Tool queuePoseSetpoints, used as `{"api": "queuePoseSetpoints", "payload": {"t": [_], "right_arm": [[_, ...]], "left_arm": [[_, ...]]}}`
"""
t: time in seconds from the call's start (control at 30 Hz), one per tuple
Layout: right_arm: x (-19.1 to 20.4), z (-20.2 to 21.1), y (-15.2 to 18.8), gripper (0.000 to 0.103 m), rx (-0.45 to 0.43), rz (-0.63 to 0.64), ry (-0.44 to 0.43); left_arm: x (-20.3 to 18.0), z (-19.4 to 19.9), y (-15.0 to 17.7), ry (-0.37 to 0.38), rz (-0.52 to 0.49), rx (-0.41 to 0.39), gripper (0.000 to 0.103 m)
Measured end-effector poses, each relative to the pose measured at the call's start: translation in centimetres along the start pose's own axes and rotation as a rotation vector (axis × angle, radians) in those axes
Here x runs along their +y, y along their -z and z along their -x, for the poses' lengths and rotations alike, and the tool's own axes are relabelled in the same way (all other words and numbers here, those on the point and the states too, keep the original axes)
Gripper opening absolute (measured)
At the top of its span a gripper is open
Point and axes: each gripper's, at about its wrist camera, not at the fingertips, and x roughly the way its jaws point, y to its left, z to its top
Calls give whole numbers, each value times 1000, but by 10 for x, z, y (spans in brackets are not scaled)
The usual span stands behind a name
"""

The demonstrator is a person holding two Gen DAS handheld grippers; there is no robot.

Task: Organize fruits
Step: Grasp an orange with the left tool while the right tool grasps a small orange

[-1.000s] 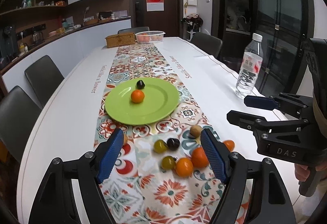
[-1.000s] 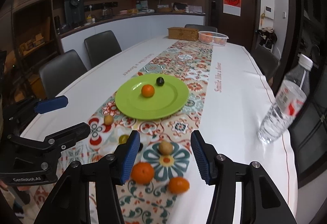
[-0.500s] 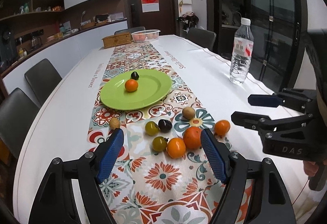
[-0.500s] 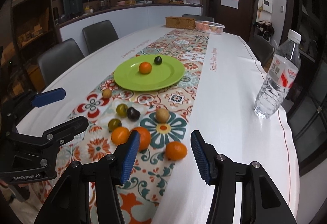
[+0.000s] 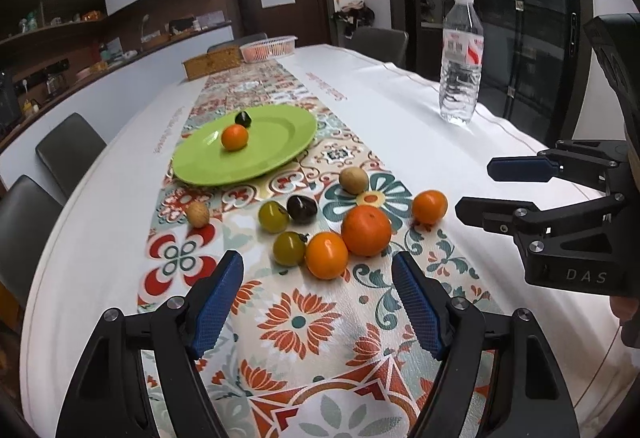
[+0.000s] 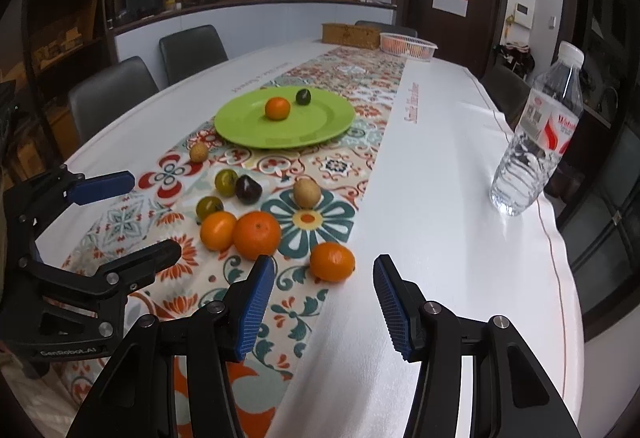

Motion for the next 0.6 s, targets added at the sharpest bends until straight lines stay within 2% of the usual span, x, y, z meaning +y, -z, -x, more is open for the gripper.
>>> {"api": "queuePoseSetpoints", "payload": {"t": [0.23, 0.4, 0.6], "right_arm": [[-5, -17, 5, 53, 41, -28, -27], [-6, -29, 5, 53, 62, -35, -42], [-7, -40, 3, 53, 78, -44, -60]], "left_arm": [[0, -23, 3, 33, 15, 57, 61], [1, -34, 4, 46, 24, 80, 56], [4, -45, 3, 60, 36, 103, 45]]}}
